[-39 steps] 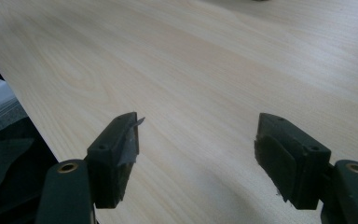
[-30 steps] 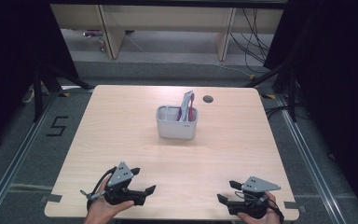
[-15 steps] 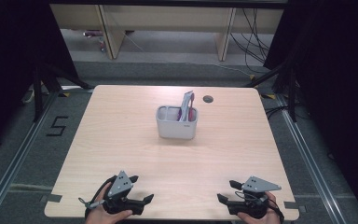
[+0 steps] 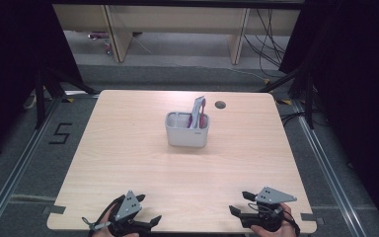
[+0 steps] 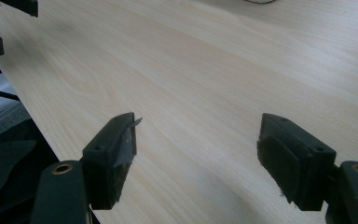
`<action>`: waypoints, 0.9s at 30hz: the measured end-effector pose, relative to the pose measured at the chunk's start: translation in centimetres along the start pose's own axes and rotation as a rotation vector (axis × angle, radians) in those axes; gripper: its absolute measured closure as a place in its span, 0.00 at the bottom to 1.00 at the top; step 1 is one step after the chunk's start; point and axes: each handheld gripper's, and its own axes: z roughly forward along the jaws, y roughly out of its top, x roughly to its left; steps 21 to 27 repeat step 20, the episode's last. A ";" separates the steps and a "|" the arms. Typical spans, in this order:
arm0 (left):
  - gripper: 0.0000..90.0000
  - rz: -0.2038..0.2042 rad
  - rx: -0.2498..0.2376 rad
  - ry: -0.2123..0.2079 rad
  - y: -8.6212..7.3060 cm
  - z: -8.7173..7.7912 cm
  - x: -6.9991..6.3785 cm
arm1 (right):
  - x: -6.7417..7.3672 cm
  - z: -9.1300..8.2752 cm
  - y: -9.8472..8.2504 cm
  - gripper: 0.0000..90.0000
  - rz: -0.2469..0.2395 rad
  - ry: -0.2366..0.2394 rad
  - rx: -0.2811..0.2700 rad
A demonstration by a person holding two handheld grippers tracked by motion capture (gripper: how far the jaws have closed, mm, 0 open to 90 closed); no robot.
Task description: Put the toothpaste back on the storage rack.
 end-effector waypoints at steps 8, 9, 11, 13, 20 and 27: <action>0.18 0.042 0.054 0.017 -0.6 0.2 -0.1 | 0.3 0.0 0.0 0.32 0.009 0.012 0.013; 0.18 0.027 0.041 0.013 -0.7 0.3 -0.2 | 0.2 0.1 0.0 0.32 -0.009 0.001 0.004; 0.18 0.044 0.054 0.015 -0.6 0.2 0.0 | 0.2 0.2 0.0 0.32 -0.014 0.023 0.016; 0.18 0.053 0.065 0.023 -0.6 0.2 0.3 | 0.3 0.2 0.0 0.31 -0.033 -0.003 0.015; 0.18 0.056 0.073 0.031 -0.5 0.0 0.5 | 0.4 0.3 0.0 0.31 -0.043 0.006 0.022; 0.18 0.056 0.073 0.031 -0.5 0.0 0.5 | 0.4 0.3 0.0 0.31 -0.043 0.006 0.022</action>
